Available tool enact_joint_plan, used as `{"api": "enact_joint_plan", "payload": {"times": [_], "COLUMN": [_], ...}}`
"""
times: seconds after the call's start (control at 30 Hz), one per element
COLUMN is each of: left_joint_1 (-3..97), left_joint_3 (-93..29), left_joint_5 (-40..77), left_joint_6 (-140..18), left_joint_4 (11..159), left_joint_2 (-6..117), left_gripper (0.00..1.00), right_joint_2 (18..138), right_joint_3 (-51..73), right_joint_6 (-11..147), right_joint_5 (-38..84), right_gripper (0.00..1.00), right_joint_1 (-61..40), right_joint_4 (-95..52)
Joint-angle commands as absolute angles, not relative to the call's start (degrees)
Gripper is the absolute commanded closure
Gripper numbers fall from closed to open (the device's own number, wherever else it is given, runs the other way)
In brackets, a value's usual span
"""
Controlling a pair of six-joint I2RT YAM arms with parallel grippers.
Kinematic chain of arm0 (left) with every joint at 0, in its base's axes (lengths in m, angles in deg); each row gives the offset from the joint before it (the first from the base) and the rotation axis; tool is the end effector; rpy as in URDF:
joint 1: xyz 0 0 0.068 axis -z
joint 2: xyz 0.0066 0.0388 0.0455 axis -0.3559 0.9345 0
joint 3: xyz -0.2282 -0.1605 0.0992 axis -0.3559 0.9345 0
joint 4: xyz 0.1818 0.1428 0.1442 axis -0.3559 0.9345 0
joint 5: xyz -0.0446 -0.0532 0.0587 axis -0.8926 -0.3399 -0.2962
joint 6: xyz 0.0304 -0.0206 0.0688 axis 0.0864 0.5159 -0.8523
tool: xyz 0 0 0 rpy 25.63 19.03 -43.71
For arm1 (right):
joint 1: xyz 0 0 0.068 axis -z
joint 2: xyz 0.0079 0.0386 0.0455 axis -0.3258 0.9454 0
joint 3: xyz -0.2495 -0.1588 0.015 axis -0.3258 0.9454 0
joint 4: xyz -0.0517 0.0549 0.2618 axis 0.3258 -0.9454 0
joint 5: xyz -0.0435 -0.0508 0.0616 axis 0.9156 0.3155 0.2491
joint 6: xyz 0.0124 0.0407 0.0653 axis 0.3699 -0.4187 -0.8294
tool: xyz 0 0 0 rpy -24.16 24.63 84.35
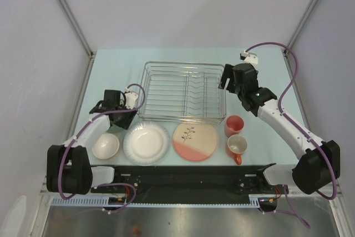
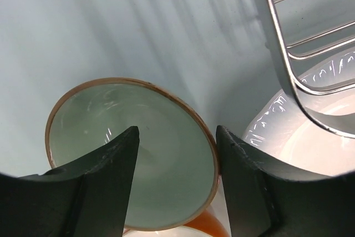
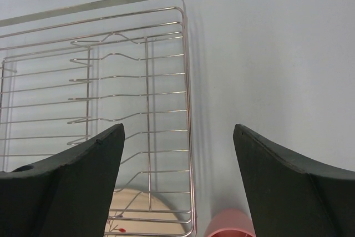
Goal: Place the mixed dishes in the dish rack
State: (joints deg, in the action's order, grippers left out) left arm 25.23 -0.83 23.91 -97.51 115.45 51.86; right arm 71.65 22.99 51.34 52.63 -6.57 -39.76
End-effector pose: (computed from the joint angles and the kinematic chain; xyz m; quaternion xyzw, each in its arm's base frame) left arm 0.2528 -0.0227 0.1857 0.2465 0.9319 0.0220 0.2653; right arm 0.3037 0.1183 0.3330 0.0771 0.8523 0.0563 0.5142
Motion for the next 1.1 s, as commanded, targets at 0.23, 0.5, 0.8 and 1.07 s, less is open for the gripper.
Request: {"api": "enact_joint_plan", "payload": {"times": [0.23,0.5,0.8,1.07], "left_joint_1": [25.06,24.63,22.43,22.34], "left_joint_3": [2.46,1.41,-19.46,-39.71], "left_joint_5": [25.87,26.66,22.54,-2.57], "left_joint_6": [-98.72,-98.64,-93.12,-81.61], "left_joint_4": [112.89,112.79,124.29,131.26], "left_joint_2": [50.60,52.88,44.63,46.21], "left_gripper": [0.61,1.00,1.00,1.00], "right_joint_2": [69.88,69.09,67.33,63.73], "right_joint_3": [23.74,24.27,24.62,26.12], "right_joint_6": [50.46,50.99,52.13,53.36], "right_joint_5": [52.97,53.41,53.85,55.16], "right_gripper": [0.18,0.20,0.23,0.26], "right_joint_1": [-7.27,-7.27,-7.27,-7.18], "right_joint_4": [-38.14,-38.58,-38.66,-37.78]}}
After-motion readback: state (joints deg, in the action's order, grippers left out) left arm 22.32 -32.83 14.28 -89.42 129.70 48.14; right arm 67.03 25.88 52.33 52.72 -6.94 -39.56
